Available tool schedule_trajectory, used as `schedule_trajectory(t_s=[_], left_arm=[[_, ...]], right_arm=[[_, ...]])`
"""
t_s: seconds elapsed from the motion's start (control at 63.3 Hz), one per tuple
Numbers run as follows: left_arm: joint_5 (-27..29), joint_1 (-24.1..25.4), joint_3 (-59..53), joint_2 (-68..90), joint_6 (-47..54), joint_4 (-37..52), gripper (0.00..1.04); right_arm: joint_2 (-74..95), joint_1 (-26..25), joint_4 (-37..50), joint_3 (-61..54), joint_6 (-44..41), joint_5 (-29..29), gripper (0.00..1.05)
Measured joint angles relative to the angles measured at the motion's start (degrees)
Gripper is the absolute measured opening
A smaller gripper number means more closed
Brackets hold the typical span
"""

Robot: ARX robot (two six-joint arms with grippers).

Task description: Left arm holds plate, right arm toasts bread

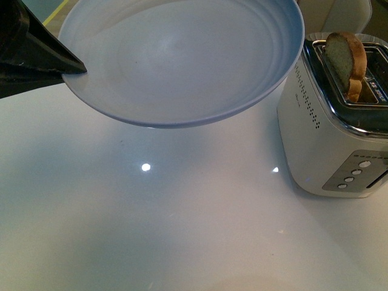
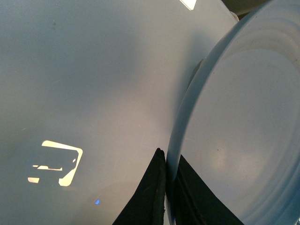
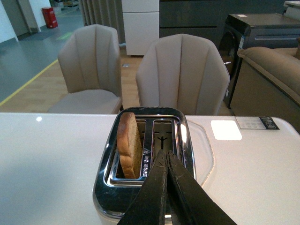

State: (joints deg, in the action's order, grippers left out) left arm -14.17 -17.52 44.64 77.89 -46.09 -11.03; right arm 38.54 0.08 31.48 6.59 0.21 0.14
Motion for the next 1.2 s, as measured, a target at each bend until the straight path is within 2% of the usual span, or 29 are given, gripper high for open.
schedule_trajectory(t_s=[0.505, 0.632, 1.2], left_arm=[[0.46, -0.37, 0.00, 0.00, 0.02, 0.00, 0.03], [0.66, -0.48, 0.00, 0.00, 0.02, 0.00, 0.03], [0.74, -0.87, 0.00, -0.11, 0.02, -0.13, 0.03]], right_arm=[[-12.72, 0.00, -8.33, -4.44, 0.00, 0.00, 0.02], [-14.49, 0.00, -7.67, -5.53, 0.00, -0.04, 0.02], [-26.08, 0.00, -18.99, -5.55, 0.00, -0.11, 0.02]])
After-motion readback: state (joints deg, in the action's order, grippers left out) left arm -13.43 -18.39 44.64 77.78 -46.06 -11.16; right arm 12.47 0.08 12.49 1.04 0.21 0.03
